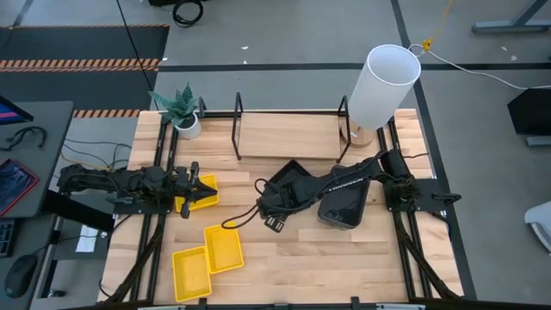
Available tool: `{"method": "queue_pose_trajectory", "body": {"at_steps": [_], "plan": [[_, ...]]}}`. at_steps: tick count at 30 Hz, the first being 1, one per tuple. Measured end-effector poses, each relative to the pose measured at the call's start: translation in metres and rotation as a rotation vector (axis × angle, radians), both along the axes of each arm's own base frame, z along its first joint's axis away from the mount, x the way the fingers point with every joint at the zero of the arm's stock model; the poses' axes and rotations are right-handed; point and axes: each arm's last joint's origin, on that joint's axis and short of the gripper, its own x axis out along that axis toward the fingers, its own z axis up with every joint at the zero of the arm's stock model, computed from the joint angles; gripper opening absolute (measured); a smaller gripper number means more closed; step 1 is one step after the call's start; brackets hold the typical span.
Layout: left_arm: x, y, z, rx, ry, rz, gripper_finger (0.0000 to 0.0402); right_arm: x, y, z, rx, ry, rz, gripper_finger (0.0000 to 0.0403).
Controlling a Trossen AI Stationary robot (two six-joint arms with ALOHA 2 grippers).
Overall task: Stack baskets on shelf by color
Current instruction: Put the stacked gray bins on the shelf
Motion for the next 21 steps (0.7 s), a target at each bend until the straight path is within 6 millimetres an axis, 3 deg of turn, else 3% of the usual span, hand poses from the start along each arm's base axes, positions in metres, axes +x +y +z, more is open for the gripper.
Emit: {"method": "queue_pose_trajectory", "body": {"at_steps": [10,18,21], "plan": [[0.0,0.0,0.0,0.0,0.0,0.0,0.003,-0.033,0.008,0.021,0.178,0.214,0.064,0.017],[0.0,0.0,0.0,0.0,0.0,0.0,0.0035,-0.075,0.021,0.058,0.117,0.304,0.023,0.017],[0.0,0.0,0.0,0.0,0.0,0.0,0.0038,-0.085,0.031,0.063,0.103,0.335,0.056,0.017]]}}
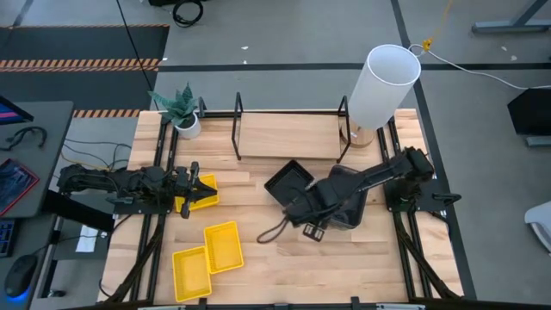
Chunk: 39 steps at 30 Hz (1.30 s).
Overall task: Stack baskets on shelf by color
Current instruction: Put the stacked gray bins on the shelf
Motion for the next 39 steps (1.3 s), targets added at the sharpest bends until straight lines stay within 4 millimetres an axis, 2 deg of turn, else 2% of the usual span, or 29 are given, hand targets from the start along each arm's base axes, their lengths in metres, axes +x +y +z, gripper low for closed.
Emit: {"method": "queue_pose_trajectory", "body": {"at_steps": [6,11,18,23,28,34,39], "plan": [[0.0,0.0,0.0,0.0,0.0,0.0,0.0033,-0.01,0.021,-0.001,0.023,0.047,0.053,0.017],[0.0,0.0,0.0,0.0,0.0,0.0,0.0028,-0.016,0.026,-0.004,0.005,0.069,0.04,0.017],[0.0,0.0,0.0,0.0,0.0,0.0,0.0035,-0.026,0.02,-0.035,-0.005,0.188,0.037,0.0169],[0.0,0.0,0.0,0.0,0.0,0.0,0.0034,-0.029,0.011,-0.053,0.084,0.1,0.02,0.0169],[0.0,0.0,0.0,0.0,0.0,0.0,0.0026,-0.036,0.002,-0.075,0.065,0.124,0.035,0.0161],[0.0,0.0,0.0,0.0,0.0,0.0,0.0031,-0.04,0.001,-0.096,0.062,0.118,0.087,0.0127],[0.0,0.0,0.0,0.0,0.0,0.0,0.0036,-0.041,0.005,-0.098,0.068,0.102,0.114,0.0063]]}}
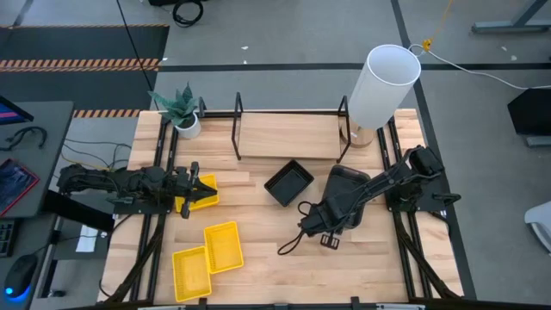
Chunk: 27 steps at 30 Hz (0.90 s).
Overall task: Stack baskets on shelf by color
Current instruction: Put the stacked gray bins on the shelf
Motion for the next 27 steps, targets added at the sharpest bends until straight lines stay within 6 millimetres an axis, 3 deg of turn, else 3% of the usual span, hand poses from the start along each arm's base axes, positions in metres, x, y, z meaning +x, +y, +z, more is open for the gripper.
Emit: {"method": "queue_pose_trajectory", "body": {"at_steps": [3,11,20,27], "plan": [[0.0,0.0,0.0,0.0,0.0,0.0,0.0033,-0.001,0.002,0.0,0.007,-0.001,0.015,0.0018],[0.0,0.0,0.0,0.0,0.0,-0.001,0.0025,0.0,0.008,0.006,0.022,0.01,0.045,0.0015],[0.0,0.0,0.0,0.0,0.0,0.0,0.0036,0.006,0.028,0.053,-0.061,-0.08,0.232,0.0015],[0.0,0.0,0.0,0.0,0.0,0.0,0.0029,0.004,0.028,0.083,-0.2,-0.103,0.37,0.0015]]}}
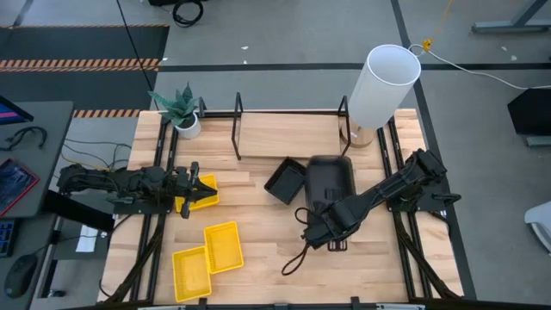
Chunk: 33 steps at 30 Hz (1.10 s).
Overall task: Stack baskets on shelf by color
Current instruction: Put the stacked gray bins on the shelf
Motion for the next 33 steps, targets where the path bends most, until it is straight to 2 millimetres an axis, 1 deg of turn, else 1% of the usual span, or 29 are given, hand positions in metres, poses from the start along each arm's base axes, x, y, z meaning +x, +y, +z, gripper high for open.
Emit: {"method": "queue_pose_trajectory", "body": {"at_steps": [4,8,10,13,19,24,28,31,33], "plan": [[0.0,0.0,0.0,0.0,0.0,0.0,0.003,0.0,-0.011,0.012,-0.117,0.018,0.065,0.0015],[0.0,0.0,0.0,0.0,0.0,0.0,0.0036,0.006,-0.026,0.013,-0.195,0.037,0.169,0.0015],[0.0,0.0,0.0,0.0,0.0,0.0,0.0038,0.011,-0.038,0.014,-0.228,0.048,0.188,0.0016],[0.0,0.0,0.0,0.0,0.0,0.0,0.0038,0.018,-0.061,0.014,-0.24,0.059,0.133,0.0016],[0.0,0.0,0.0,0.0,0.0,0.0,0.0031,0.028,-0.11,0.013,-0.217,0.099,0.058,0.0016],[0.0,0.0,0.0,0.0,0.0,0.0,0.0028,0.032,-0.15,0.013,-0.168,0.132,0.019,0.0016],[0.0,0.0,0.0,0.0,0.0,0.0,0.0033,0.035,-0.176,0.004,-0.122,0.12,0.022,0.0016],[0.0,0.0,0.0,0.0,0.0,0.0,0.0036,0.035,-0.192,-0.005,-0.069,0.121,0.024,0.0016],[0.0,0.0,0.0,0.0,-0.001,0.0,0.0035,0.034,-0.201,-0.009,-0.066,0.133,0.025,0.0016]]}}
